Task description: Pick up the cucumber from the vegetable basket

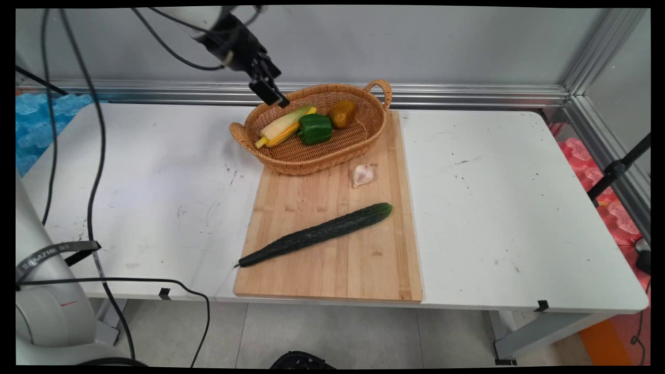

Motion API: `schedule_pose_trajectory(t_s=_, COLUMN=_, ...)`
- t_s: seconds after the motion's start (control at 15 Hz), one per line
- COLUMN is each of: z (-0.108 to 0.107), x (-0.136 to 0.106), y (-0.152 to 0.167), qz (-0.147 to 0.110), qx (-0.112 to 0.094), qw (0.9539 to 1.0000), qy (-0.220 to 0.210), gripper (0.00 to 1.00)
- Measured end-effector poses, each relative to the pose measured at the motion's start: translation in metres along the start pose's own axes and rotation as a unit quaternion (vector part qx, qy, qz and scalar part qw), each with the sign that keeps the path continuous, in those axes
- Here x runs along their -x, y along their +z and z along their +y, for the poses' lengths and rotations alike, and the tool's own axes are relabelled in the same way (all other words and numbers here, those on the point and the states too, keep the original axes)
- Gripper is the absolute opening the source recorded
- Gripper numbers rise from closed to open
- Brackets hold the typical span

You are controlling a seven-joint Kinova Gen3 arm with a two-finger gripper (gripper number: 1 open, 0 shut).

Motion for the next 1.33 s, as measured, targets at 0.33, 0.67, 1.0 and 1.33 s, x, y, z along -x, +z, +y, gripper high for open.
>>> schedule_pose_trajectory(t_s=0.33, z=-0.004, x=-0.006, y=0.052, qz=-0.019, qx=-0.002, qw=0.9997, qy=-0.013, gripper=1.0)
schedule_pose_trajectory(t_s=0.67, z=-0.008, x=-0.01, y=0.095, qz=-0.035, qx=-0.002, qw=0.9991, qy=-0.023, gripper=1.0)
schedule_pose_trajectory(t_s=1.0, z=-0.01, x=-0.014, y=0.131, qz=-0.05, qx=0.002, qw=0.9981, qy=-0.035, gripper=1.0)
schedule_pose_trajectory(t_s=1.33, z=-0.011, x=-0.016, y=0.157, qz=-0.061, qx=0.013, qw=0.997, qy=-0.046, gripper=1.0)
